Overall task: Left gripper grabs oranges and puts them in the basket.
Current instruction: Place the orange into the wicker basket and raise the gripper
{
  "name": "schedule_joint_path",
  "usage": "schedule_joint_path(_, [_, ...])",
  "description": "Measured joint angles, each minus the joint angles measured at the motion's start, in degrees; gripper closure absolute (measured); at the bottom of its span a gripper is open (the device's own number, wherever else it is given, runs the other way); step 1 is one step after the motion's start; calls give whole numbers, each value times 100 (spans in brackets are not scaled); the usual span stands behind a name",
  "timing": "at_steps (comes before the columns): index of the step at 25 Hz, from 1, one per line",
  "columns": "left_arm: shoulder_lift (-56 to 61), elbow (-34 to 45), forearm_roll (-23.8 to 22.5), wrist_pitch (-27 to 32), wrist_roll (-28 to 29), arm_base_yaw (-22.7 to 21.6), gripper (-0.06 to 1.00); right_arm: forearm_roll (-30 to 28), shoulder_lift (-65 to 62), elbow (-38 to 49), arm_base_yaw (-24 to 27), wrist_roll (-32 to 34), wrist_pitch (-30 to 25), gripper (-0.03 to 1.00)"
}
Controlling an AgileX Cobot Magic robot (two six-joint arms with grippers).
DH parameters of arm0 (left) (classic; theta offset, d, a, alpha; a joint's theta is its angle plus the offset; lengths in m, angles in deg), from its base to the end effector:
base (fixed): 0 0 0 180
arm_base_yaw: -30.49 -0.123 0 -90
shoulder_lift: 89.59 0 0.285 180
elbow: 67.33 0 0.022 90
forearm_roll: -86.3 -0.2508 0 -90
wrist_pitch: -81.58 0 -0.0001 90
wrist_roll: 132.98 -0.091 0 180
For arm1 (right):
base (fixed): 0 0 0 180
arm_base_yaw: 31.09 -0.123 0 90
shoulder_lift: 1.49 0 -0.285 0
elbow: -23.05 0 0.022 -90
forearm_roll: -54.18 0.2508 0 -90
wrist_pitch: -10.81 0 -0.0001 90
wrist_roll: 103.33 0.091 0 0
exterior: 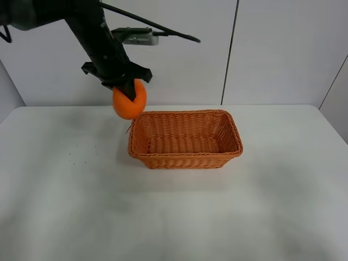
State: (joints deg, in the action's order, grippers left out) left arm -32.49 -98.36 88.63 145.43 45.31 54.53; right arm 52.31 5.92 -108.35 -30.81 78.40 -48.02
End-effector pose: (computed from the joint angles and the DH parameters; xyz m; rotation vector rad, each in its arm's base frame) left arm 0.4037 -0.1837 0.2932 0.5946 2.6631 -0.1677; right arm -0.0045 -0.0025 0.2799 0.0361 2.0037 -0.0226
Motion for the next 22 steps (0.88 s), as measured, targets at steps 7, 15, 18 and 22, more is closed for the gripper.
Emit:
schedule_joint_path(7, [-697, -105, 18, -457, 93, 756, 70, 0, 0, 0, 0, 0, 0, 27])
schedule_joint_path(15, [-1645, -704, 102, -1143, 130, 955, 70, 0, 0, 0, 0, 0, 0, 27])
schedule_joint_path(18, [-1862, -722, 61, -1380, 72, 955, 70, 0, 0, 0, 0, 0, 0, 27])
schedule_joint_path(22, [-2097, -730, 39, -1501, -59, 955, 70, 0, 0, 0, 0, 0, 0, 27])
